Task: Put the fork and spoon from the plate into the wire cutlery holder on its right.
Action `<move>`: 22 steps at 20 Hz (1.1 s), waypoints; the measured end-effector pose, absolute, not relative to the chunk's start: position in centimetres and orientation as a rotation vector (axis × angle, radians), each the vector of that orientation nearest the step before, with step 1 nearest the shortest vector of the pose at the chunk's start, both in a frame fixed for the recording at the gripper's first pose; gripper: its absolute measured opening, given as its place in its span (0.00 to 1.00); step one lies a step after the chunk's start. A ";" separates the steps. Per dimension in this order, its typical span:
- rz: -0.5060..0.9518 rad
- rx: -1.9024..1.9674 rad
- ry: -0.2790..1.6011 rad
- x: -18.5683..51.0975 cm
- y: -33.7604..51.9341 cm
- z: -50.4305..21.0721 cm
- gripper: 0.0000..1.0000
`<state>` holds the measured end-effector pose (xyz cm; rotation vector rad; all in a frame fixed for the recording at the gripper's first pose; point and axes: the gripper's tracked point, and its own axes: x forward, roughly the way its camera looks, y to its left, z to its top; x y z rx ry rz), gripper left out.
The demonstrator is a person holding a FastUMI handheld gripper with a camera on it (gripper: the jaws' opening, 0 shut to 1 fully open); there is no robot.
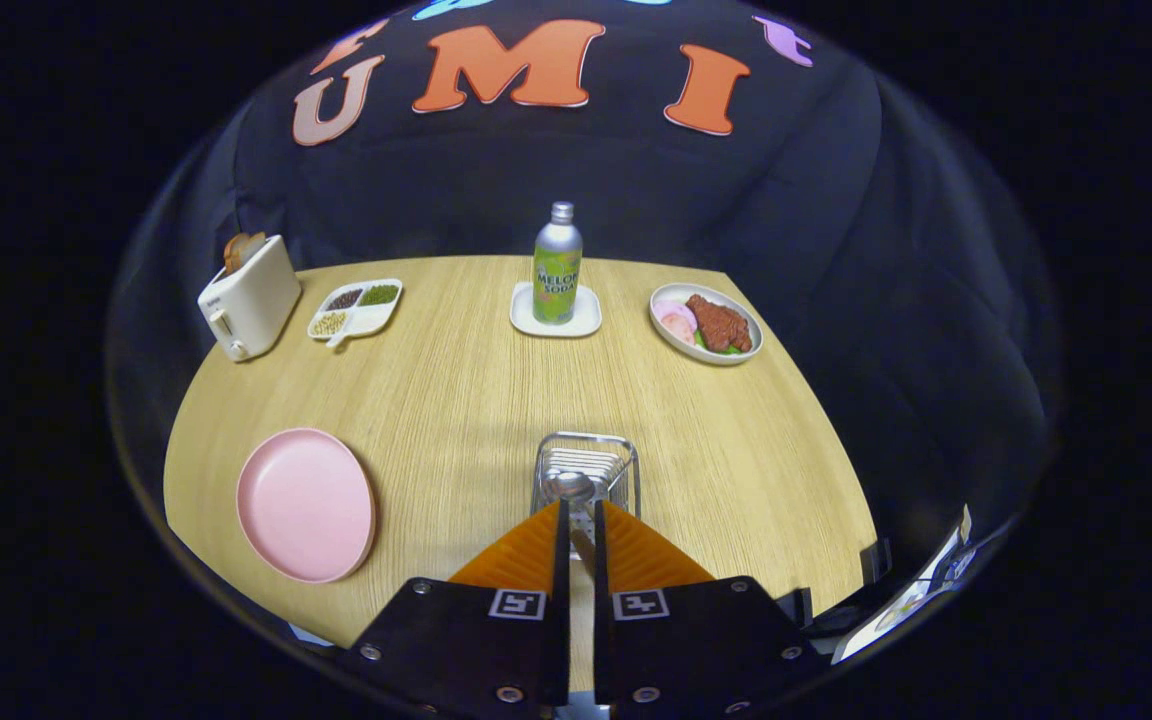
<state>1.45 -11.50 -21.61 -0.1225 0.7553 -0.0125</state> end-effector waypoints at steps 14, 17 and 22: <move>0.049 0.037 0.090 6.0 -8.0 1.4 0.23; 0.067 0.034 0.007 5.8 -7.7 5.0 0.34; 0.105 0.026 -0.065 5.2 -6.4 8.2 0.61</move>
